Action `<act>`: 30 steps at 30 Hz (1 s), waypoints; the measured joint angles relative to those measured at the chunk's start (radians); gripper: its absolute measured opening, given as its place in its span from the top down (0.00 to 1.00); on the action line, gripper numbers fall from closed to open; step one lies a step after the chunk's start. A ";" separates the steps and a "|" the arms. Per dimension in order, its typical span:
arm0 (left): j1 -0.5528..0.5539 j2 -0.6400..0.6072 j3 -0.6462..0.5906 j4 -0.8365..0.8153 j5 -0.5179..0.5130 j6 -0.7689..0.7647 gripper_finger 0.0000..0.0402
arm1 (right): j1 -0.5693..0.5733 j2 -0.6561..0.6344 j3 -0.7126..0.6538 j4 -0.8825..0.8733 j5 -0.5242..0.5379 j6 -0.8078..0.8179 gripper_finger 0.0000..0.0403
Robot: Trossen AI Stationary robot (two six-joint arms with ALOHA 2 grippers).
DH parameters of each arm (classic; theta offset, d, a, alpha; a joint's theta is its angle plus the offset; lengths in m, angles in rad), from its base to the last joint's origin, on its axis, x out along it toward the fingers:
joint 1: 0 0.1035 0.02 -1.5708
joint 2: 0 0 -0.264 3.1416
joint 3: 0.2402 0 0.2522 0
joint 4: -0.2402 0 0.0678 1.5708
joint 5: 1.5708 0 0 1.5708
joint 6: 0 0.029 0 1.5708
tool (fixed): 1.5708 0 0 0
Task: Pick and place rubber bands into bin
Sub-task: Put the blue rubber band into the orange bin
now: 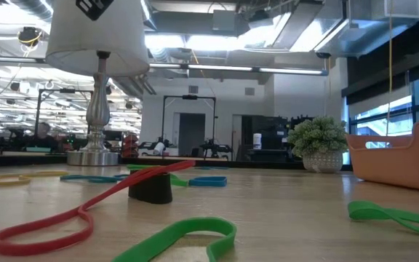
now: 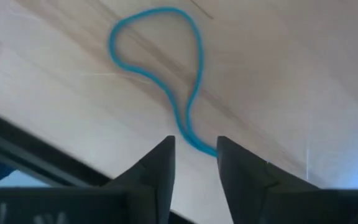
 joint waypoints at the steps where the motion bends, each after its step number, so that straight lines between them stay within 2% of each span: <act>1: 0.000 0.000 0.000 0.000 -0.001 0.000 0.96 | 0.003 0.000 -0.013 0.008 -0.004 0.000 0.69; 7: 0.000 0.000 0.000 0.000 -0.003 0.000 0.96 | 0.017 -0.009 -0.090 0.131 -0.051 0.000 0.74; 14: 0.000 0.000 0.000 0.002 -0.028 0.000 0.96 | 0.024 -0.008 -0.102 0.164 -0.069 0.000 0.97; 17: 0.000 0.000 0.000 0.001 -0.029 0.000 0.96 | 0.017 -0.005 -0.086 0.157 -0.065 0.000 0.98; 22: 0.000 0.000 0.000 0.001 -0.029 0.001 0.96 | 0.020 0.005 0.000 0.099 0.040 0.004 0.99; 30: 0.000 0.000 0.000 0.003 -0.038 0.002 0.96 | 0.007 0.003 0.171 -0.127 0.249 0.006 1.00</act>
